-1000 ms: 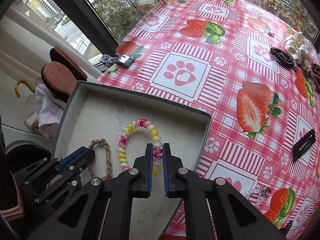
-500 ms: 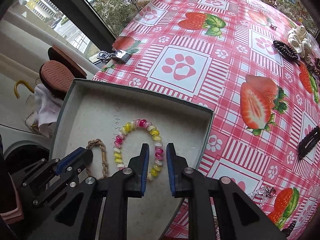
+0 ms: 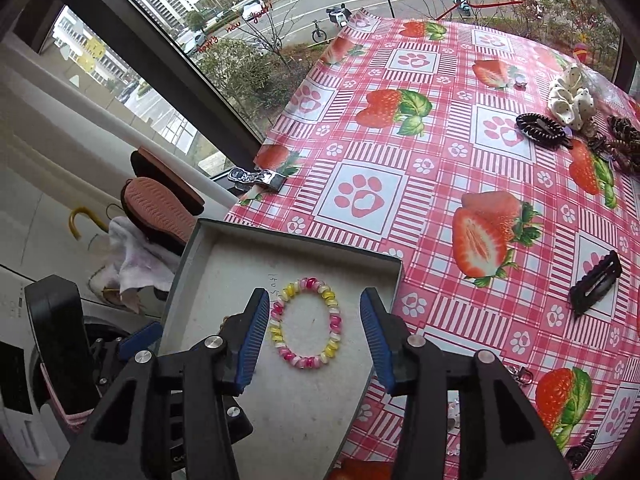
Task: Organize jewelry
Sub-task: 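Carry both bracelets into the grey tray and open both grippers, then grasp the black claw clip with the left gripper while the right grasps the silver hair clip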
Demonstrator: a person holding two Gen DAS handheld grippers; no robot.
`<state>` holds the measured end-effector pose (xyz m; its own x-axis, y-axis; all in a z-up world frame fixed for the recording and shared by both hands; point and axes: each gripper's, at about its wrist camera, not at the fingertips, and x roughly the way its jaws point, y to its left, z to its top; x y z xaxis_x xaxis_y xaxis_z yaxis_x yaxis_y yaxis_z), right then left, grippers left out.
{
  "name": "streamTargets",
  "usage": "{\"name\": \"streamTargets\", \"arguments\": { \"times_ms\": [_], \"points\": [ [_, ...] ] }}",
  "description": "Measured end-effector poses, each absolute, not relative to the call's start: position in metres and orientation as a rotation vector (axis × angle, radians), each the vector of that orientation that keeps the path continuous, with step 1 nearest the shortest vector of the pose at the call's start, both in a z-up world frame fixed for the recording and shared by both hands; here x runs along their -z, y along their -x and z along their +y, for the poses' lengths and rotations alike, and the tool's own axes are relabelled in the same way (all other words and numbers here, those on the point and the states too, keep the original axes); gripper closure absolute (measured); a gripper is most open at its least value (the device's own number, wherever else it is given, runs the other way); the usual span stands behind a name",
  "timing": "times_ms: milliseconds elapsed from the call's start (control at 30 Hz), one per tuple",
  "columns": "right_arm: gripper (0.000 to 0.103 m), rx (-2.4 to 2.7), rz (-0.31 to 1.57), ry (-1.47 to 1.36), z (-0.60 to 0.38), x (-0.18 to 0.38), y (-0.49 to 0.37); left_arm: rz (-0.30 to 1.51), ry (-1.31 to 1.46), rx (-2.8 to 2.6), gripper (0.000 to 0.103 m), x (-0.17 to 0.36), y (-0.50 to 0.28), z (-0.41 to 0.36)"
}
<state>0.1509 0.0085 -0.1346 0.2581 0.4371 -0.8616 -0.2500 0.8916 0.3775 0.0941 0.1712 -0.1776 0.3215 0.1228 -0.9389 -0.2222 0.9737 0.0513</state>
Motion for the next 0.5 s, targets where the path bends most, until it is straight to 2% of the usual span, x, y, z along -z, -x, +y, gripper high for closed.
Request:
{"name": "streamTargets", "arguments": {
  "times_ms": [133,267,300,500],
  "points": [
    [0.051,-0.438,1.226,-0.204,-0.007,0.129,-0.145,1.213,0.065,-0.236,0.0,0.172,-0.093,0.165],
    [0.027,-0.395,1.231,-0.234,-0.033,0.127,-0.135,1.191,0.037,-0.18,0.0,0.159,-0.088,0.15],
    [0.024,-0.38,1.23,-0.245,-0.042,0.127,-0.132,1.194,0.03,-0.159,0.0,0.156,-0.088,0.144],
    [0.024,-0.246,1.259,-0.299,-0.111,0.126,-0.114,1.206,-0.032,-0.04,0.0,0.142,-0.083,0.088]
  ]
}}
